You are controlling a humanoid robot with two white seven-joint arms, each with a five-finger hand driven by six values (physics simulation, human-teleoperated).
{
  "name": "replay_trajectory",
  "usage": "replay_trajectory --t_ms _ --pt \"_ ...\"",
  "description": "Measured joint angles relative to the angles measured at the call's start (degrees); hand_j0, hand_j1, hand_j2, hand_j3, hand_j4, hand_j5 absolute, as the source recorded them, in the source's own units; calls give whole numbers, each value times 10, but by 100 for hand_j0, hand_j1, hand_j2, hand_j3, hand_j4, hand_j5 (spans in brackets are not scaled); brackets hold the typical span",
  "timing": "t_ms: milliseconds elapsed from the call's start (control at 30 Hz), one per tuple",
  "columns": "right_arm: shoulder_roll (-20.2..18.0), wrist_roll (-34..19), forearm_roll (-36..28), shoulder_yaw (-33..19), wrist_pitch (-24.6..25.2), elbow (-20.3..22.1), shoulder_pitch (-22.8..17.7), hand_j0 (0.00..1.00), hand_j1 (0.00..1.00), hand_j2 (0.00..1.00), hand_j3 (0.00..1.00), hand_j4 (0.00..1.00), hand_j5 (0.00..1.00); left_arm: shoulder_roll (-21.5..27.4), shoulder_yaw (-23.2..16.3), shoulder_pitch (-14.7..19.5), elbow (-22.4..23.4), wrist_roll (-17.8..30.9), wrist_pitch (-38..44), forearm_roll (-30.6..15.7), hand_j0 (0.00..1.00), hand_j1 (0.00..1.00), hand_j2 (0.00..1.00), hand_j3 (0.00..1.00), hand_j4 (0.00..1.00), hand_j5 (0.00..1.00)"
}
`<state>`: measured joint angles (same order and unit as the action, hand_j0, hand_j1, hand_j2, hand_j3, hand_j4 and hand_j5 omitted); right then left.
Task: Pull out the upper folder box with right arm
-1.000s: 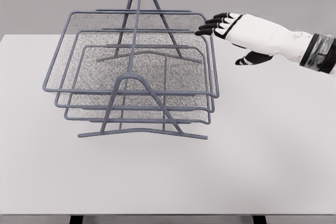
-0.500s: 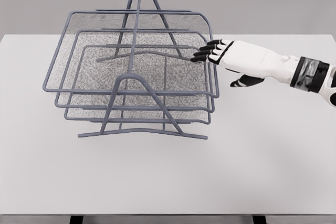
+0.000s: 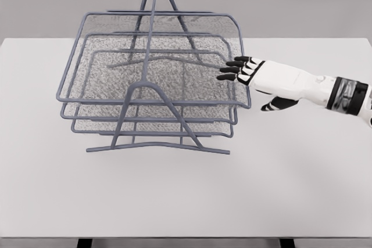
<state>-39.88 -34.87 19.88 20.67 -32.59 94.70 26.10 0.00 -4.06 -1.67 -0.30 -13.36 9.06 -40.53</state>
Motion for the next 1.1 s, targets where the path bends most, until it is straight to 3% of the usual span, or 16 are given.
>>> replay_trajectory --t_ms 233,333,467,633,700,867,1000,1100 --pt "-33 0 -21 -11 -2 1 -10 100 100 100 100 100 100 0 0 0 0 0 0 0 100 100 100 100 100 100" --pt "-43 6 -42 -32 -2 -5 -50 100 100 100 100 100 100 0 0 0 0 0 0 0 100 100 100 100 100 100" --pt "-61 2 -45 -62 -14 -7 -52 100 100 100 100 100 100 0 0 0 0 0 0 0 100 100 100 100 100 100" --pt "-91 1 -58 -95 -16 -6 -89 100 100 100 100 100 100 0 0 0 0 0 0 0 100 100 100 100 100 100" --pt "-103 4 -70 -119 -11 -6 -121 100 100 100 100 100 100 0 0 -1 0 0 0 0 100 100 100 100 100 100" --pt "-131 2 -71 -166 -13 -11 -145 100 100 100 100 100 100 0 0 0 0 0 0 0 100 100 100 100 100 100" --pt "-143 3 -78 -220 -14 -16 -202 100 100 100 100 100 100 0 0 0 0 0 0 0 100 100 100 100 100 100" --pt "-147 -1 -39 -256 -23 -23 -207 100 100 100 100 100 100 0 0 -1 0 0 0 0 100 100 100 100 100 100"
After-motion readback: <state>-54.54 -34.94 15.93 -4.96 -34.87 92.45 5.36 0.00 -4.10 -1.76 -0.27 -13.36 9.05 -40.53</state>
